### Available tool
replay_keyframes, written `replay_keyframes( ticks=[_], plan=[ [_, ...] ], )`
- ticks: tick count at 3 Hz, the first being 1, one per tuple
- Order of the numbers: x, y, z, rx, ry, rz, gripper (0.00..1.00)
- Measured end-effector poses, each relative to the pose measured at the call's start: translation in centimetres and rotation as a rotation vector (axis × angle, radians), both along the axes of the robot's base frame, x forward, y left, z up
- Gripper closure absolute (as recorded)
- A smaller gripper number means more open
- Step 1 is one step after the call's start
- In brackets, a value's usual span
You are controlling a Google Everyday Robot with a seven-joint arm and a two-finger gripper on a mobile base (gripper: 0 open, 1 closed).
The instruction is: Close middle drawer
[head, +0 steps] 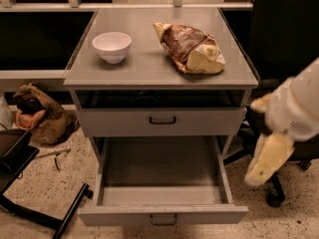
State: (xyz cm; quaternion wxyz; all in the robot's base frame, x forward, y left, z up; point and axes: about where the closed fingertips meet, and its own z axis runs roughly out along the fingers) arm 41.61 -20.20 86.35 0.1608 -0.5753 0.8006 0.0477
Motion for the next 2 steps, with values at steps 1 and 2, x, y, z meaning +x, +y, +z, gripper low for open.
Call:
replay_keyframes(
  ticks=[1, 2],
  plan=[
    [-2.74, 0.89, -9.19, 0.075, 0.151, 0.008, 0.00],
    [-3.42, 0.85, -10.09, 0.070, 0.175, 0.009, 0.00]
  ],
)
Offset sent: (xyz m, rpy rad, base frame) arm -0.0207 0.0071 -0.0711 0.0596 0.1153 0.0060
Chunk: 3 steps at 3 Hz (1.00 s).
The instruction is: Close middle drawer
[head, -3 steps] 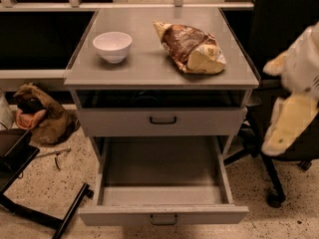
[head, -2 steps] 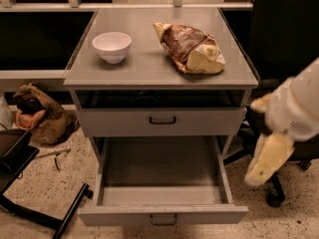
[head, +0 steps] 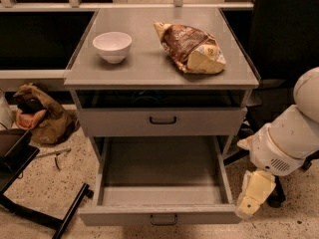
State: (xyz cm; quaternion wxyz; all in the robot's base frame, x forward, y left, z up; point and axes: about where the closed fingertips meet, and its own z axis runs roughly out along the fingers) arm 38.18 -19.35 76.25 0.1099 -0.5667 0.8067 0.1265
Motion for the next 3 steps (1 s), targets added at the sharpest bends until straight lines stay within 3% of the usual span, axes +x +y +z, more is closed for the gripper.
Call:
replay_keyframes(
  ticks=[1, 2, 3],
  plan=[
    [0.0, 0.0, 0.0, 0.000, 0.000, 0.000, 0.00],
    [-0.2, 0.8, -4.4, 0.067, 0.037, -0.004, 0.00],
    [-1.3, 2.2, -12.3, 0.171, 0.125, -0.016, 0.00]
  ],
)
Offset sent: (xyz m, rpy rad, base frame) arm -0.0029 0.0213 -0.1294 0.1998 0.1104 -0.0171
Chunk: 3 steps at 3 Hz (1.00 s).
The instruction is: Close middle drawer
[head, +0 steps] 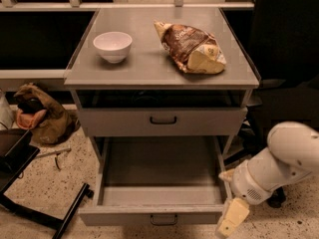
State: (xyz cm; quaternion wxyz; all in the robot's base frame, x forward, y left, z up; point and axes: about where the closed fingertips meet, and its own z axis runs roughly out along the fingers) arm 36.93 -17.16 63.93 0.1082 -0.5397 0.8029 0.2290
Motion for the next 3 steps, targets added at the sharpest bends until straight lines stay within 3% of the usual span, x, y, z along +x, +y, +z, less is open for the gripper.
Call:
replay_keyframes(
  ticks=[1, 2, 3],
  plan=[
    [-1.5, 1.6, -6.9, 0.087, 0.099, 0.005, 0.00],
    [-1.5, 1.6, -7.0, 0.087, 0.100, 0.006, 0.00],
    [-1.9, 2.4, -10.1, 0.142, 0.141, 0.001, 0.00]
  ],
)
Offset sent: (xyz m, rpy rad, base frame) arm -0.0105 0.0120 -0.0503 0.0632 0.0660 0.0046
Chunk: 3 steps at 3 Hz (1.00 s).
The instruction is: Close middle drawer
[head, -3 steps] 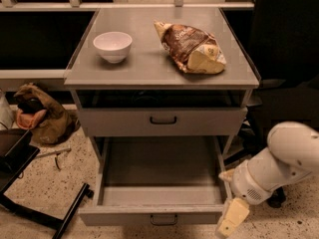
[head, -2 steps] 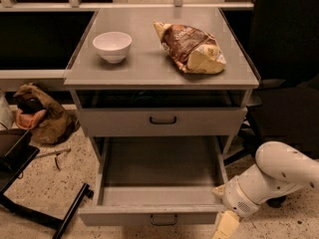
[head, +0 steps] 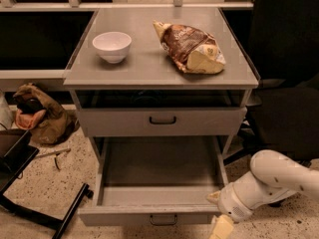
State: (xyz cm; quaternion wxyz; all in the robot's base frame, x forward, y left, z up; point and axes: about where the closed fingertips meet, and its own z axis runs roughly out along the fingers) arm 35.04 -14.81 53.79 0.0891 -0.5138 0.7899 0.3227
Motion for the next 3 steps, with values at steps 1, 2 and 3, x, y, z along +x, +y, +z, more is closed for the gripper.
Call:
replay_keyframes(
  ticks=[1, 2, 3],
  plan=[
    [-0.5, 1.6, -5.1, 0.084, 0.065, -0.001, 0.00],
    [-0.8, 1.8, -5.4, 0.095, 0.076, -0.004, 0.00],
    [-2.3, 0.7, -5.1, 0.080, 0.076, -0.027, 0.00]
  ],
)
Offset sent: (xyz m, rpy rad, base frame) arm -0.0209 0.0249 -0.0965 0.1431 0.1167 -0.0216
